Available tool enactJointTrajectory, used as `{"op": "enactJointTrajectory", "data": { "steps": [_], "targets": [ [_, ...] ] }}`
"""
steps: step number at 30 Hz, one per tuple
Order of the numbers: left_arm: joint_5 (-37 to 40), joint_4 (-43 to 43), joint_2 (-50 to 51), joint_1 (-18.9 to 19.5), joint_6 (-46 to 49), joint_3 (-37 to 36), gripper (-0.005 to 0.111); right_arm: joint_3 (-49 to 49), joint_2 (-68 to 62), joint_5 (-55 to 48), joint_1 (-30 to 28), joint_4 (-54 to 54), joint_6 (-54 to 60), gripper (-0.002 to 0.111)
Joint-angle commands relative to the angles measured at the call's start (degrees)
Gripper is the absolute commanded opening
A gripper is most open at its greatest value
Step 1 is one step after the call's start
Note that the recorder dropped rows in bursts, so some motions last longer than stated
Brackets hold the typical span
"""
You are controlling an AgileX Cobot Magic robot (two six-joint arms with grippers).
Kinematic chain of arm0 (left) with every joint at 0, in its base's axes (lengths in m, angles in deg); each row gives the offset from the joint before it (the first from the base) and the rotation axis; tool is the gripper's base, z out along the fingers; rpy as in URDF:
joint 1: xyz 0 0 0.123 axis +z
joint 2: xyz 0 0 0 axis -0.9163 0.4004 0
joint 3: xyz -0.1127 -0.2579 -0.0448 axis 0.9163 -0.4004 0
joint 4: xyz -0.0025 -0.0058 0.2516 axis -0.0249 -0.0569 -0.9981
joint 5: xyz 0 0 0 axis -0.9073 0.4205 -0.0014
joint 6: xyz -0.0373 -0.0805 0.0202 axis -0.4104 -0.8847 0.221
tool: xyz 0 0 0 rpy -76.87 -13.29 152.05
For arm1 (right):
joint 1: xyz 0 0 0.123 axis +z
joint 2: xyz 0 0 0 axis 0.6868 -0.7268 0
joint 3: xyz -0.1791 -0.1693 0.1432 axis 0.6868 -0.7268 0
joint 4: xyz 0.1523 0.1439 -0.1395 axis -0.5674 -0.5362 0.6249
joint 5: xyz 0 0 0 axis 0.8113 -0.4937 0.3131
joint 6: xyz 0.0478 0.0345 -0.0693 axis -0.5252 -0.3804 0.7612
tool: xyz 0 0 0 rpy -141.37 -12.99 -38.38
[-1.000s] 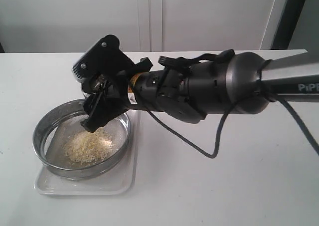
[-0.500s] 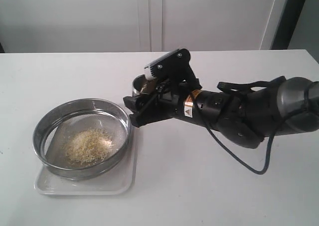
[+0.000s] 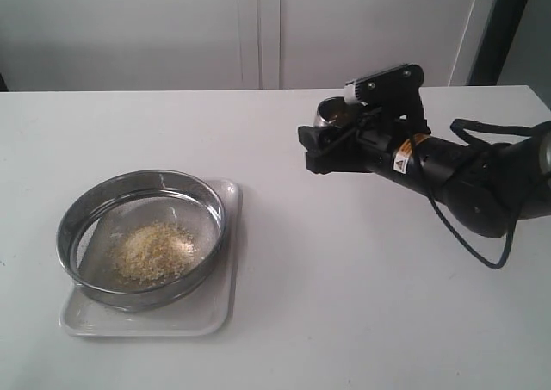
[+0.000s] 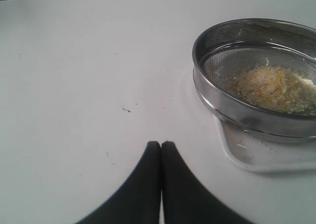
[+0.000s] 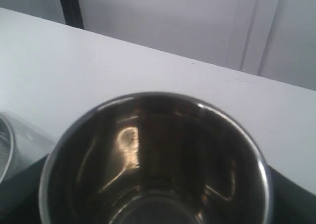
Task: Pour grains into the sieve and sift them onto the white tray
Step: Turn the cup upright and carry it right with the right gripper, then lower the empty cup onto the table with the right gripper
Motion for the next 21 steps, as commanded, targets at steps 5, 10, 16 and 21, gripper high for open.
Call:
{"op": "enactJointTrajectory", "data": {
  "steps": [5, 10, 16, 21],
  "targets": [
    [-0.18, 0.04, -0.28, 0.21, -0.14, -0.11, 0.000, -0.26, -5.76, 7.35, -6.21, -5.19, 1.45, 0.000],
    [-0.18, 0.04, -0.28, 0.21, -0.14, -0.11, 0.000, -0.26, -8.54, 9.49, -7.22, -9.13, 7.01, 0.000],
    [-0.18, 0.04, -0.28, 0.21, -0.14, -0.11, 0.000, -0.26, -13.06, 15.98, -7.22, -15.17, 8.43, 0.000],
    [-0.18, 0.04, -0.28, 0.21, -0.14, -0.11, 0.000, -0.14, -17.46, 20.98, -7.22, -16.60, 8.23, 0.000]
  ]
}}
